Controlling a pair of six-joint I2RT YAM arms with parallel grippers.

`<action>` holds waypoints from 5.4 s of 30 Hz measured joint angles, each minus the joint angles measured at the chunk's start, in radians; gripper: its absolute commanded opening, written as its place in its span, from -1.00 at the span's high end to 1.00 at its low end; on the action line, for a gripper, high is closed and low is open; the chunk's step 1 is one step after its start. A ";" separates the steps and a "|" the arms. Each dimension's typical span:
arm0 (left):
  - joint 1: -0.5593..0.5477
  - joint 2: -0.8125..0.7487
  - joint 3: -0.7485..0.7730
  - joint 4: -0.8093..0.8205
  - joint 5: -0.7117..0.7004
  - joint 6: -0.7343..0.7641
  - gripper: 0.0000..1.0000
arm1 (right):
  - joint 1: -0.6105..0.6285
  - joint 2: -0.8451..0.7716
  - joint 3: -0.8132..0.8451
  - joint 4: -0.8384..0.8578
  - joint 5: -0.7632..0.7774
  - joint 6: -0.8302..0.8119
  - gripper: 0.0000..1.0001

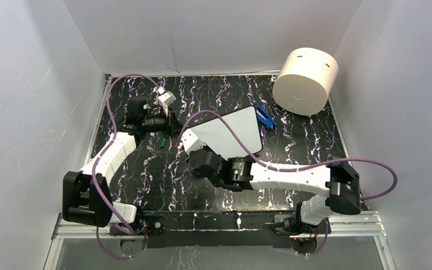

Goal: Write a sentence on the whiteboard

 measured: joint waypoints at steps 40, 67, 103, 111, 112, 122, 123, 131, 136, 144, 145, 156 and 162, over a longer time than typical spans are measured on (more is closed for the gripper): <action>0.000 0.004 0.002 0.000 0.003 0.000 1.00 | 0.000 0.036 -0.002 0.064 0.051 -0.027 1.00; 0.000 0.005 0.002 0.000 0.002 0.000 1.00 | 0.000 0.037 -0.002 0.039 0.121 -0.023 1.00; 0.000 0.007 0.006 -0.001 0.003 0.000 1.00 | -0.027 0.009 -0.006 0.108 0.094 -0.079 1.00; -0.001 0.007 0.006 -0.001 0.003 0.000 1.00 | -0.032 0.010 -0.006 0.103 0.094 -0.079 1.00; -0.001 0.007 0.006 -0.001 0.003 0.000 1.00 | -0.033 0.010 -0.006 0.101 0.094 -0.079 1.00; -0.001 0.008 0.006 0.000 0.002 0.000 1.00 | -0.035 0.022 0.022 0.029 0.066 -0.043 1.00; -0.001 0.008 0.006 -0.001 0.002 0.000 1.00 | -0.035 0.023 0.024 0.022 0.062 -0.036 1.00; -0.001 0.013 0.008 0.000 0.002 0.000 1.00 | -0.035 0.030 0.029 -0.035 0.040 -0.002 1.00; -0.001 0.013 0.008 0.000 0.002 0.000 1.00 | -0.035 0.030 0.031 -0.058 0.030 0.011 1.00; -0.001 0.014 0.008 0.000 0.002 0.000 1.00 | -0.035 0.030 0.031 -0.082 0.016 0.031 1.00; -0.001 0.014 0.008 0.000 0.002 0.000 1.00 | -0.035 0.030 0.031 -0.082 0.016 0.031 1.00; -0.001 0.016 0.010 -0.001 0.003 0.000 1.00 | -0.036 0.005 -0.002 -0.056 0.014 0.026 1.00; -0.004 0.018 0.011 -0.008 0.008 0.000 1.00 | -0.039 -0.045 -0.036 -0.027 0.018 0.025 1.00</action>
